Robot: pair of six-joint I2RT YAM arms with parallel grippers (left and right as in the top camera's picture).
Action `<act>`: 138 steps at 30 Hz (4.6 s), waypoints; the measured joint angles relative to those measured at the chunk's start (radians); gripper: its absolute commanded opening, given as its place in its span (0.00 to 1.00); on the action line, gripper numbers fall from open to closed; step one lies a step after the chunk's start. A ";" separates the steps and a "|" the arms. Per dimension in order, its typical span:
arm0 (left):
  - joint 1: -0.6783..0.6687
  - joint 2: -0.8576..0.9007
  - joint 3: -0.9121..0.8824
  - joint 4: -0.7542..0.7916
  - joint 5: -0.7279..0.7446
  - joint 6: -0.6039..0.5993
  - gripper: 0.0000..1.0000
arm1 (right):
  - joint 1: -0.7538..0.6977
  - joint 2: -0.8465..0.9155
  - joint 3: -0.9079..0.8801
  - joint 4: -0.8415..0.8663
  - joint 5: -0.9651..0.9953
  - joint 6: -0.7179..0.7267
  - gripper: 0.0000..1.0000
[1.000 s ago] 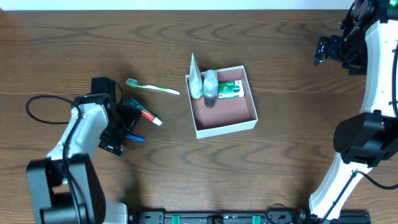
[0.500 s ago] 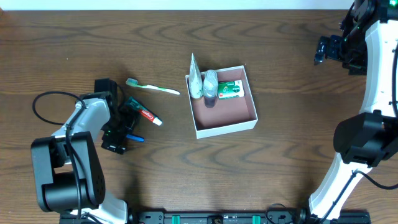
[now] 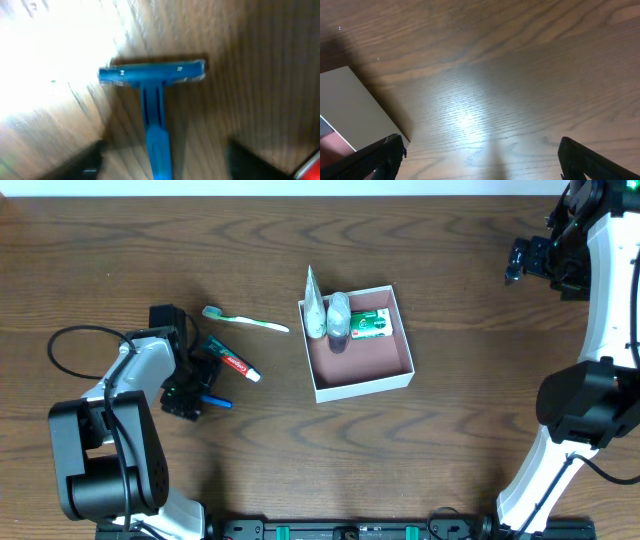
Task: Pack container
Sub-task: 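Reach the left gripper to the blue razor and grasp it, then carry the blue razor into the box with the left gripper, then release the razor inside the box and withdraw the left gripper, then grasp the Colgate toothpaste tube with the left gripper and lift it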
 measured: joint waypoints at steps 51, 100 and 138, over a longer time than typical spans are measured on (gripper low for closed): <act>-0.704 -0.317 0.267 -0.082 -0.022 0.805 0.06 | 0.000 0.000 0.000 0.000 0.000 0.000 0.99; -1.071 -0.387 0.277 0.208 -0.360 1.670 0.98 | 0.000 0.000 0.000 0.000 0.000 0.000 0.99; -0.229 0.007 0.275 -0.070 -0.067 0.158 0.98 | 0.000 0.000 0.000 0.000 0.000 0.000 0.99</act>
